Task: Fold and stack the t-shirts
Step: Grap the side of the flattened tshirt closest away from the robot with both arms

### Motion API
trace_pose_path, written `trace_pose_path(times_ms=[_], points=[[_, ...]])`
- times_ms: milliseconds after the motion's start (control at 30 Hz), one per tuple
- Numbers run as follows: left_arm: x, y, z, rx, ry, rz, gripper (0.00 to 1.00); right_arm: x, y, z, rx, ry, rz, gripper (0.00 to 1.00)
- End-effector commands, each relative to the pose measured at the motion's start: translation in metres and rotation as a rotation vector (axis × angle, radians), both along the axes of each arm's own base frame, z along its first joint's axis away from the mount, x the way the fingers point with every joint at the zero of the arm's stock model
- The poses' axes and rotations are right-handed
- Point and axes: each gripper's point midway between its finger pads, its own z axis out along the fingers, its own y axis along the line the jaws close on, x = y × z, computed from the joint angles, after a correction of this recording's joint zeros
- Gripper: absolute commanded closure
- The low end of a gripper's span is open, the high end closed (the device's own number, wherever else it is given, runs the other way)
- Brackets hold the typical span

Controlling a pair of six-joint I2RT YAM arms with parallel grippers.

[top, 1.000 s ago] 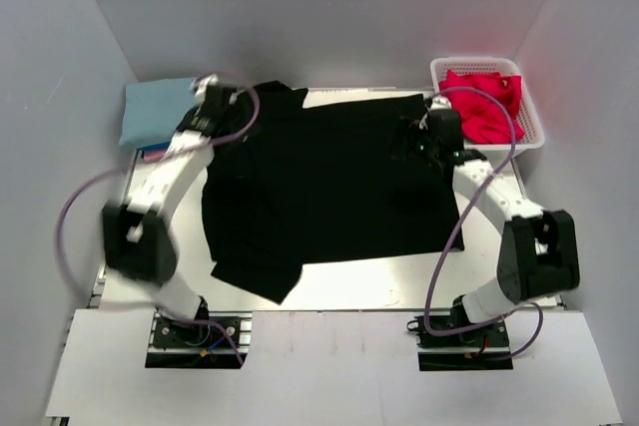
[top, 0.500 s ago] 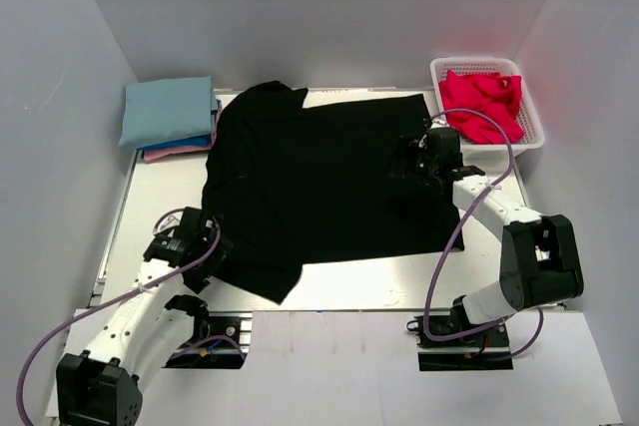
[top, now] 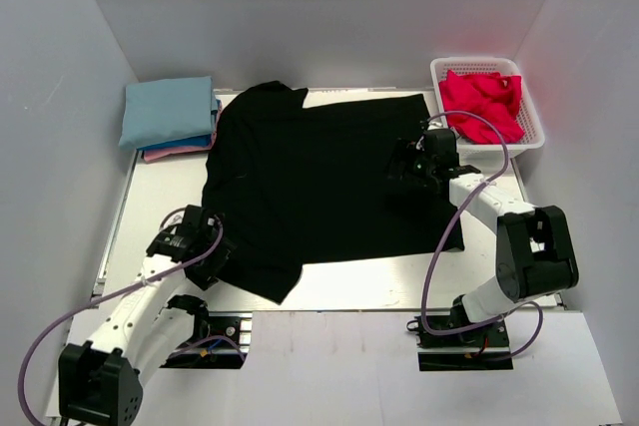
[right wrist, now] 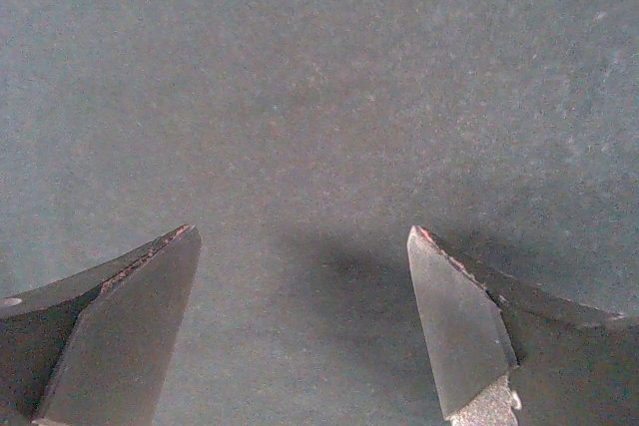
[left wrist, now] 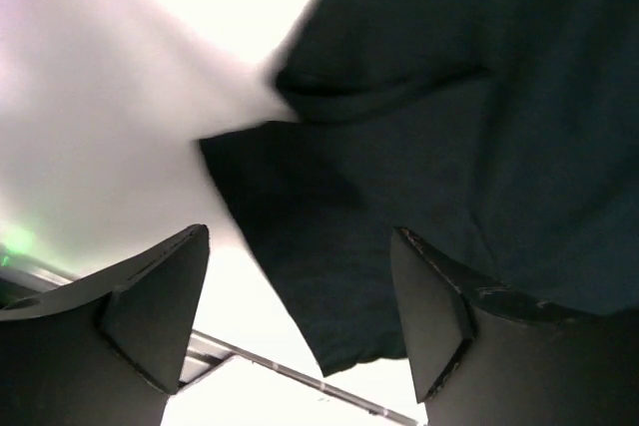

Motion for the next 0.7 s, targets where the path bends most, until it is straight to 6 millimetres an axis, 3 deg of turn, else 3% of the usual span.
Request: trace_pose_path(times_ms=[0,133,233,333,500,667], points=[[0.023,-0.017,0.019,-0.052,-0.146,-0.145,0.16,0.012,0.005,0.005,0.014,-0.024,0.011,0.10],[0.025,-0.046,0.026,-0.167,-0.172,-0.321,0.10,0.007,0.003,-0.002,0.004,0.013,0.007,0.10],[0.012,-0.060,0.009,-0.209,-0.091,-0.441,0.10,0.003,0.002,-0.006,0.005,0.026,0.001,0.10],[0.001,-0.066,0.006,-0.183,0.015,-0.520,0.10,-0.005,0.000,-0.013,0.000,0.051,-0.002,0.10],[0.002,-0.067,0.024,-0.098,0.019,-0.567,0.06,-0.013,-0.009,-0.024,-0.025,0.075,-0.032,0.10],[-0.005,-0.073,0.008,-0.023,0.112,-0.622,0.06,-0.016,-0.015,-0.026,-0.029,0.091,-0.081,0.10]])
